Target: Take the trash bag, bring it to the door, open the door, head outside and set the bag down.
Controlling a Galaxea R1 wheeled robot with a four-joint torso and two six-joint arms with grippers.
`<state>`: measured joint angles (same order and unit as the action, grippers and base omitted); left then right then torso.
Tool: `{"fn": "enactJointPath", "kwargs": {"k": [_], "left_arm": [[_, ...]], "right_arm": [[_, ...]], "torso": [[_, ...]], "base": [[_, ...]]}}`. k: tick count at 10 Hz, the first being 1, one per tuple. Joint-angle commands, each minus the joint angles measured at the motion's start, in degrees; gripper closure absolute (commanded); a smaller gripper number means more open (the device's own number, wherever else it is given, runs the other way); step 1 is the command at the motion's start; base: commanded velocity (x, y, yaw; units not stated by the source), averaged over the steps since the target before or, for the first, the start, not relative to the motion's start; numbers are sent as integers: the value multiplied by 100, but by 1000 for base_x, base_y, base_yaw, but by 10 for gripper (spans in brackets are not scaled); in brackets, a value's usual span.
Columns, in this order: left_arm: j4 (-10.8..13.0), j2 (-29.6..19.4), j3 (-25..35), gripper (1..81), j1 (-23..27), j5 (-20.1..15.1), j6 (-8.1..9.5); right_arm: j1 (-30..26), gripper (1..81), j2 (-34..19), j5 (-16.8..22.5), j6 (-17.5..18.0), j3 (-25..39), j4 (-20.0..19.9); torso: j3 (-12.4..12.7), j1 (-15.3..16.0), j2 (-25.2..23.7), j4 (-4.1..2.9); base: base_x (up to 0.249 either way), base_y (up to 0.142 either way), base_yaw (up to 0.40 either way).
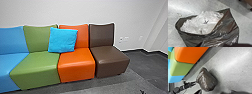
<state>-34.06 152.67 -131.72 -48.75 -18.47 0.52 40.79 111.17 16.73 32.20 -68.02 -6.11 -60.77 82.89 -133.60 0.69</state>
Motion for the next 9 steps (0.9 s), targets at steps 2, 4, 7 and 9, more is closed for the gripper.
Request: {"fn": "enactJointPath", "kwargs": {"k": [2,4,7,9], "left_arm": [[-154,-131,6,10,905,-368,27],[-171,-211,-3,10,1038,-368,27],[-206,-211,-3,10,1100,-491,27],[-215,-202,6,10,1100,-491,27]], "right_arm": [[-594,10,-145,191,-3,89,-101],[-602,10,-118,191,-3,62,-84],[-602,10,-65,191,-3,10,-92],[-611,10,-30,191,-3,1,-92]], "torso": [[-55,374,-573,0],[-103,459,-709,0],[-116,439,-702,0],[-407,527,-846,0]], "base": [[0,0,0],[0,0,0],[0,0,0],[0,0,0]]}}
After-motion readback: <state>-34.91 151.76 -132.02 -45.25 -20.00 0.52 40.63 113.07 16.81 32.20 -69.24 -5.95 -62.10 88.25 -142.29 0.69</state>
